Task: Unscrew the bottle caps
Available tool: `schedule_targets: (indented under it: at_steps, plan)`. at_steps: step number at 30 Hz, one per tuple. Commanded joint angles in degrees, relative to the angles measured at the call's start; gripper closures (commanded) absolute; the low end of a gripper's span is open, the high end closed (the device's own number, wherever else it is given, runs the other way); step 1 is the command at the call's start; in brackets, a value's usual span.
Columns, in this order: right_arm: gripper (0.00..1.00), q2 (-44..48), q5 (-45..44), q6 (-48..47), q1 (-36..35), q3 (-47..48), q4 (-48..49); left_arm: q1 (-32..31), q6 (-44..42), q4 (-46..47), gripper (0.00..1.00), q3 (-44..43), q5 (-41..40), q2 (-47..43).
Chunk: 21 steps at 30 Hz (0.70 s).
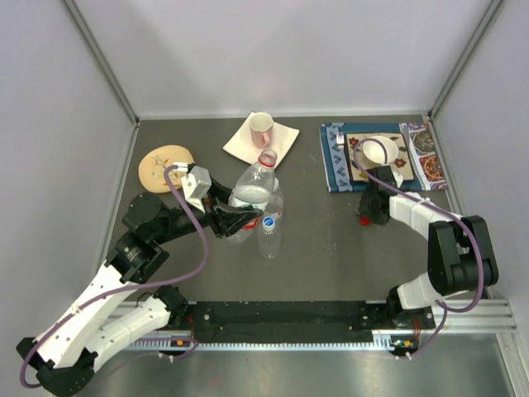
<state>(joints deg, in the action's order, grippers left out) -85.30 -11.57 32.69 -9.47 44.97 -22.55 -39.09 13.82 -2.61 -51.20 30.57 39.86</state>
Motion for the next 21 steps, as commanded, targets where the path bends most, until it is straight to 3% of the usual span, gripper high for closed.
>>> schedule_targets:
  at_steps: [1, 6, 14, 18, 21]
  plan:
    - [0.44, 1.8, 1.2, -0.17, 0.51, -1.11, 0.22, 0.07, 0.68, 3.49, 0.63, 0.57, -0.07, -0.74]
    - [0.38, 10.13, 4.01, 1.15, 0.34, -0.24, -0.83, 0.15, 0.41, 3.67, 0.62, 0.57, -0.42, -0.4]
    - [0.34, 23.76, 6.63, 0.97, -0.54, 16.89, -11.03, 0.07, 0.15, 4.54, 0.62, -1.36, -0.42, 2.85]
    - [0.34, 33.95, 12.87, 0.36, -3.09, 20.07, -3.06, 0.07, -0.2, 4.72, 0.61, -3.11, 1.33, 7.59]
    - [0.3, 38.8, 26.83, 2.02, -3.36, 20.06, 6.34, 0.07, -0.38, 4.63, 0.6, -4.61, 3.7, 11.1]
